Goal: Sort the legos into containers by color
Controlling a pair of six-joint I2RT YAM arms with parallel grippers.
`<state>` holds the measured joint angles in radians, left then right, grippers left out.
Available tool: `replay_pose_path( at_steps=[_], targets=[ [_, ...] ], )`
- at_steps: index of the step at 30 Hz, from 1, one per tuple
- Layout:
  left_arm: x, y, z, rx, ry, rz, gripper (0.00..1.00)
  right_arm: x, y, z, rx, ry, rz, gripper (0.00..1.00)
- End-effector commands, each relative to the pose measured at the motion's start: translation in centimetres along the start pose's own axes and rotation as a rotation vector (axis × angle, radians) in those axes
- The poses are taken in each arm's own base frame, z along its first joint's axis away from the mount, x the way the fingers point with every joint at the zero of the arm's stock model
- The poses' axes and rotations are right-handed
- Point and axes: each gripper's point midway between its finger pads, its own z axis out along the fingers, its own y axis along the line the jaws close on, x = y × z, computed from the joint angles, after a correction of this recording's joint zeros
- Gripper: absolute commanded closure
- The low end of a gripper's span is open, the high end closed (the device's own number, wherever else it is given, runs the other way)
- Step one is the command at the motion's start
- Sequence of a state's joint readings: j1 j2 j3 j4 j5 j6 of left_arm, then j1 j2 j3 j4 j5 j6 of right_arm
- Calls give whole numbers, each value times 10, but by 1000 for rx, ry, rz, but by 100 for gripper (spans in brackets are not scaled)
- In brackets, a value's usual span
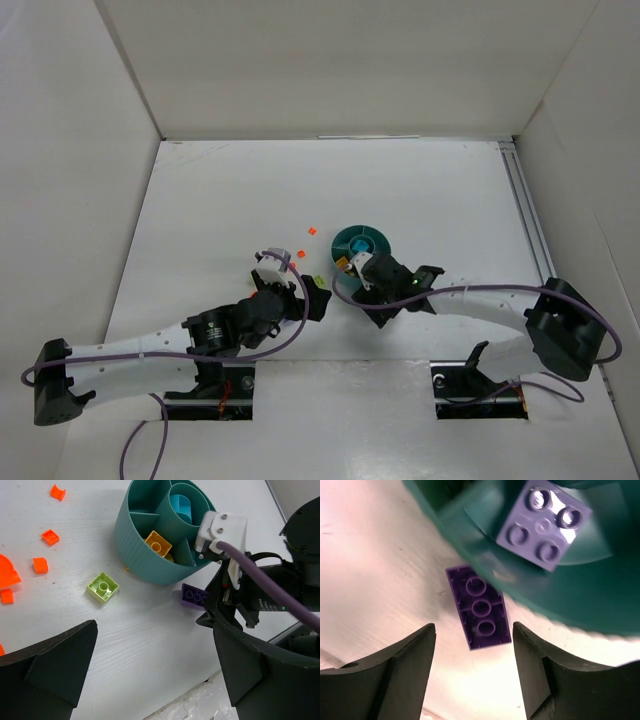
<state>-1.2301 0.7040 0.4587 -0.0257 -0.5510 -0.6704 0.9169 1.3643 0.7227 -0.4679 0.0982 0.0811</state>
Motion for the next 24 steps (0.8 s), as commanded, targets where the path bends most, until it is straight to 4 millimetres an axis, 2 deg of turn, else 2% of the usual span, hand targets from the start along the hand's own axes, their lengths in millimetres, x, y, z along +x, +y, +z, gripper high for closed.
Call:
replay_pose_path(
  at_steps=[1,4,11,12,14,15,18,20,22,24],
  targets=[
    [-26,-15,-4,32,-64,-45,0,-15,-3,9,19,-33,-45,32],
    [-26,-15,-4,32,-64,-54,0,-16,0,16,10,-32,-46,38],
    [-27,-14,-5,32,-64,-54,0,-34,3,20,-5,-109,-49,37],
    [-27,-14,-5,32,-64,-54,0,-31,3,22,-5,-108,-59,38],
    [-28,-13,-5,24,-71,-54,0,-33,3,20,-5,-117,-58,43],
    [-28,-13,-5,24,-71,-54,0,-33,4,20,-14,-116,-59,52],
    [-26,-11,-5,19,-65,-49,0,-36,7,9,-21,-129,-67,67],
    [-26,-12,-5,19,-65,-58,0,-32,11,-1,-29,-116,-84,69],
    [-26,-12,-5,19,-65,-58,0,-35,14,-16,-57,-145,-101,75],
    [-26,-12,-5,19,-65,-58,0,-46,17,-37,-90,-215,-129,76]
  ],
)
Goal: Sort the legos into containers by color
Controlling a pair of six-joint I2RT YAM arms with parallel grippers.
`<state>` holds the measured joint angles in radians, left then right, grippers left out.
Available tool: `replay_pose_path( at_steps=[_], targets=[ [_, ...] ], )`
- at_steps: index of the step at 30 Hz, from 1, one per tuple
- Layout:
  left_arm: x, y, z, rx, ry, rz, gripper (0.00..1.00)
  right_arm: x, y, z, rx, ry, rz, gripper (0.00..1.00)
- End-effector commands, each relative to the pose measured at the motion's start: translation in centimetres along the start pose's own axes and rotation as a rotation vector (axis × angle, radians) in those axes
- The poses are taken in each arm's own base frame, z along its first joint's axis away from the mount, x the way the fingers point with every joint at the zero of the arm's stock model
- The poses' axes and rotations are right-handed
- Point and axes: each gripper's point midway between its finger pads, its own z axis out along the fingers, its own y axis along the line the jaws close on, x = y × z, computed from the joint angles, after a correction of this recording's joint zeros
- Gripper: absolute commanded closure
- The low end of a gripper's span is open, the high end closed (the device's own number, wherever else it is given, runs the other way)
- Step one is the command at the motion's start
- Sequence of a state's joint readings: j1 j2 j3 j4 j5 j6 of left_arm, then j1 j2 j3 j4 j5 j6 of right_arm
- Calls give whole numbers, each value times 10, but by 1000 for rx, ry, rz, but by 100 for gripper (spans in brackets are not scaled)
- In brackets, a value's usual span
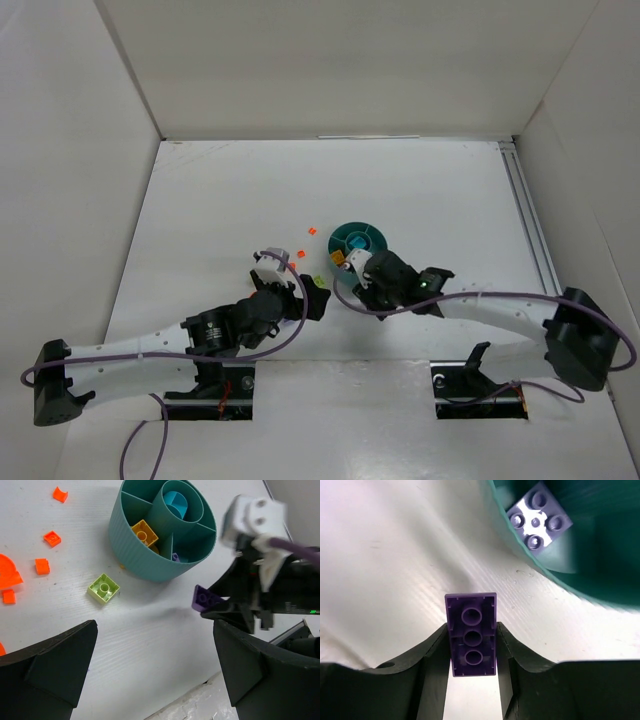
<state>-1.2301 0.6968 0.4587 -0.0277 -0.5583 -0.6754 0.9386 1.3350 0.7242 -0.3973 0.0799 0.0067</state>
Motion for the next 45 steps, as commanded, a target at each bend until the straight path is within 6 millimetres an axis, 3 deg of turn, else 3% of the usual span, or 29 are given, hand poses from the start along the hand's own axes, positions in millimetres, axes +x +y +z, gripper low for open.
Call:
replay_pose_path(
  at_steps=[1,4,10,17,22,28,36,45],
  targets=[
    [-27,-12,-5,19,-69,-56,0,-32,9,-37,-65,-147,-52,76],
    [-27,-11,-5,18,-70,-47,0,-63,9,-68,-74,-294,-87,76],
    [-37,-13,-8,15,-92,-76,0,-124,-29,-99,85,-476,-145,75],
    [-40,-6,-8,-41,-100,-105,0,-157,-60,-83,131,-544,-190,75],
    [-40,3,-1,-84,-93,-116,0,-153,-59,-55,97,-481,-261,73],
    [-40,3,3,-107,-85,-115,0,-154,-54,-51,70,-496,-278,69],
    [-39,1,5,-100,-78,-115,0,-145,-53,-47,67,-484,-278,50],
    [-40,-1,6,-100,-78,-115,0,-143,-53,-43,67,-475,-287,44]
  ],
)
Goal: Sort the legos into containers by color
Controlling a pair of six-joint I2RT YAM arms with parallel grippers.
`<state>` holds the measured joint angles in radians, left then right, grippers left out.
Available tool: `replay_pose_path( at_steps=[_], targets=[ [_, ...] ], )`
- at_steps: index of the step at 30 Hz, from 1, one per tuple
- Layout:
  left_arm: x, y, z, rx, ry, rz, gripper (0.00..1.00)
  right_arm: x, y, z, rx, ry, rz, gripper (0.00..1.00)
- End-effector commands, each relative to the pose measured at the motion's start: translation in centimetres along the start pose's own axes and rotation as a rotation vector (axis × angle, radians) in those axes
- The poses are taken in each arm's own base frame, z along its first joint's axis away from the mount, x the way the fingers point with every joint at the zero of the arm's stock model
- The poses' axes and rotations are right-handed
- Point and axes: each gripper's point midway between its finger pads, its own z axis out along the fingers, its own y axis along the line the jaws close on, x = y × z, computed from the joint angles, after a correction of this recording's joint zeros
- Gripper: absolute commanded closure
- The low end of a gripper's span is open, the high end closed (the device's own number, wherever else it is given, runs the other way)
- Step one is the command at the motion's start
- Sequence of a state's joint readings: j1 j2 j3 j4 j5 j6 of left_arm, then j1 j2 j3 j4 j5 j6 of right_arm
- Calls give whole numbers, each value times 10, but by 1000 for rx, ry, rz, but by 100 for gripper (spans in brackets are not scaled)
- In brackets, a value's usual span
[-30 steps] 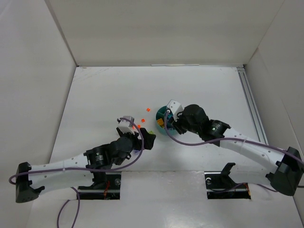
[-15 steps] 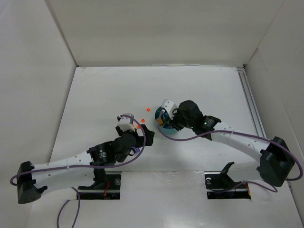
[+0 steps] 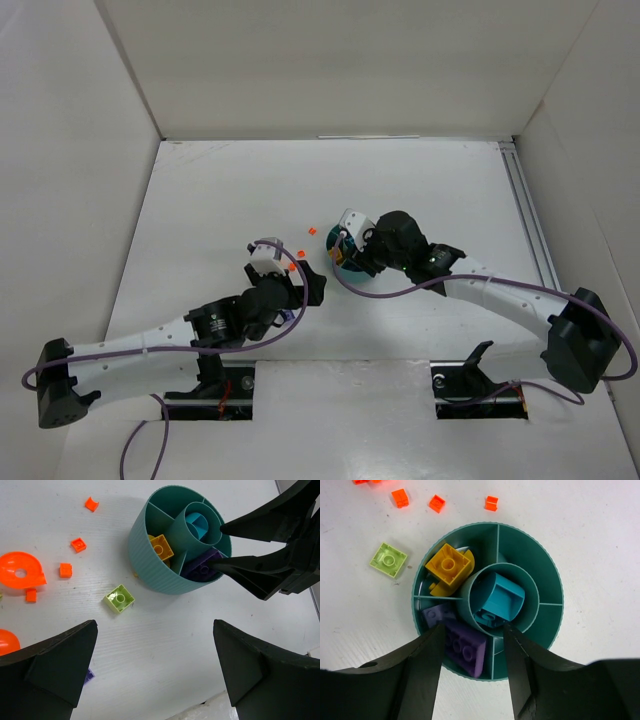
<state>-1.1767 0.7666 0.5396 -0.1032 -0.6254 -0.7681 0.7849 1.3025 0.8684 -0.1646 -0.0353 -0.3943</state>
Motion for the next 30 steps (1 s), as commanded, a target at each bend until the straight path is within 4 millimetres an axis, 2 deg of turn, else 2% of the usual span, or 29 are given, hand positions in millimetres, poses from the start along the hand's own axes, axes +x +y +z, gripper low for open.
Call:
replay_pose_path(
  at_steps=[1,8,11,12,14,15,16,17,18,19,21,23,24,28,30],
  targets=[
    [-20,-15,-4,28,-38,-46,0,-13,-3,-1,8,-63,-11,44],
    [-20,-17,-3,18,-28,-65,0,-21,-4,-10,12,-98,-13,46],
    [-14,-3,4,-47,8,-88,0,-35,-6,-24,21,-154,-17,40],
    [-9,-1,6,-53,37,-93,0,-39,-10,-30,41,-165,-7,32],
    [0,9,12,-87,86,-94,0,-40,-17,-39,88,-177,11,22],
    [-2,21,18,-125,91,-109,0,-43,-21,-48,112,-197,24,18],
    [3,23,19,-126,127,-115,0,-43,-27,-54,147,-194,28,4],
    [10,31,21,-156,162,-107,0,-39,-28,-58,164,-187,42,0],
    [8,38,23,-180,175,-121,0,-37,-34,-66,189,-184,49,0],
    [13,35,22,-164,223,-132,0,-35,-36,-69,203,-175,61,0],
    [29,46,20,-215,313,-119,0,-16,-45,-74,264,-99,84,0],
    [44,47,16,-229,391,-119,0,-7,-47,-76,285,-61,97,0],
    [57,56,13,-276,445,-119,0,-2,-50,-76,291,-46,102,0],
    [82,69,1,-373,557,-159,7,13,-56,-77,313,-1,116,0],
    [90,74,-5,-414,586,-166,7,21,-56,-77,315,21,121,0]
  ],
)
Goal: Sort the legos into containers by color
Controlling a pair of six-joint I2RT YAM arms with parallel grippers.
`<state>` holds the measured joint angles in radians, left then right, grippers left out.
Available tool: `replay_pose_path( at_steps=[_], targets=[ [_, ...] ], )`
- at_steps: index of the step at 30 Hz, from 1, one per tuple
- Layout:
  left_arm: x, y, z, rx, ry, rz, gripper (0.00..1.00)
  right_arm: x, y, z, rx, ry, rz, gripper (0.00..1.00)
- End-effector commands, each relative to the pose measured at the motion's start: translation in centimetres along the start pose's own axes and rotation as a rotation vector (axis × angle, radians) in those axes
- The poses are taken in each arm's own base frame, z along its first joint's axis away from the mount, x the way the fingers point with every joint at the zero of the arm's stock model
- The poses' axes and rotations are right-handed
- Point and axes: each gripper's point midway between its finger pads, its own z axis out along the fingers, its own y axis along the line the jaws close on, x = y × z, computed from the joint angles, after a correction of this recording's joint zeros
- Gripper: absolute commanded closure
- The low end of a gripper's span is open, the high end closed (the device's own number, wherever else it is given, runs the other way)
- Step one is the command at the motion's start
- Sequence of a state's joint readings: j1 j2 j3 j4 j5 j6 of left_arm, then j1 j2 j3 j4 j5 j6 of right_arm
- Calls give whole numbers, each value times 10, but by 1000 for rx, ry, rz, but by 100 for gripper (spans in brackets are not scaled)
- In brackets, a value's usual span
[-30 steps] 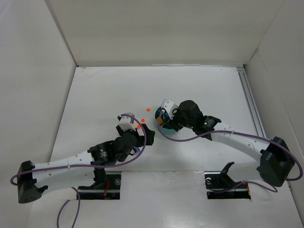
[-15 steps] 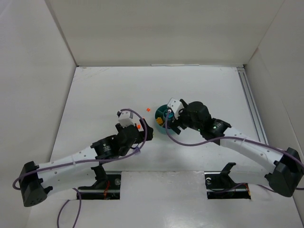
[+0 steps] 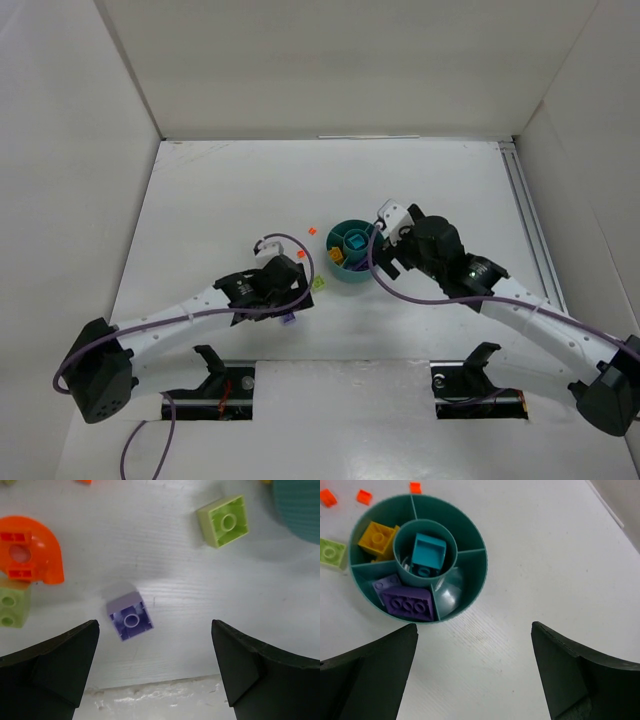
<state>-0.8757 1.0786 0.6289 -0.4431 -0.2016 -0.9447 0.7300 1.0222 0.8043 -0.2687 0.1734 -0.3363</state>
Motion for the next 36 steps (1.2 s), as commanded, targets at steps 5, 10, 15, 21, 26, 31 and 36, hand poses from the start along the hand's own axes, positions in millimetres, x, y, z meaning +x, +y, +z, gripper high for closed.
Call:
replay_pose_path(
  at_steps=[5,10,15,21,26,31,36],
  targets=[
    [19,13,-4,-110,72,-52,10,27,-12,-1,47,78,31,0],
    [15,15,9,-171,52,-36,15,29,-17,-4,56,73,42,0],
    [14,17,22,-248,58,-11,24,35,-24,-8,78,83,64,0],
    [18,15,24,-250,76,-1,45,42,-25,-13,83,94,67,0],
    [23,5,21,-182,94,1,64,45,-30,-16,99,101,77,0],
    [16,-1,17,-159,71,2,76,42,-31,-18,103,90,88,0],
    [1,-20,7,-96,32,40,80,44,-35,-22,124,83,93,0]
  ],
)
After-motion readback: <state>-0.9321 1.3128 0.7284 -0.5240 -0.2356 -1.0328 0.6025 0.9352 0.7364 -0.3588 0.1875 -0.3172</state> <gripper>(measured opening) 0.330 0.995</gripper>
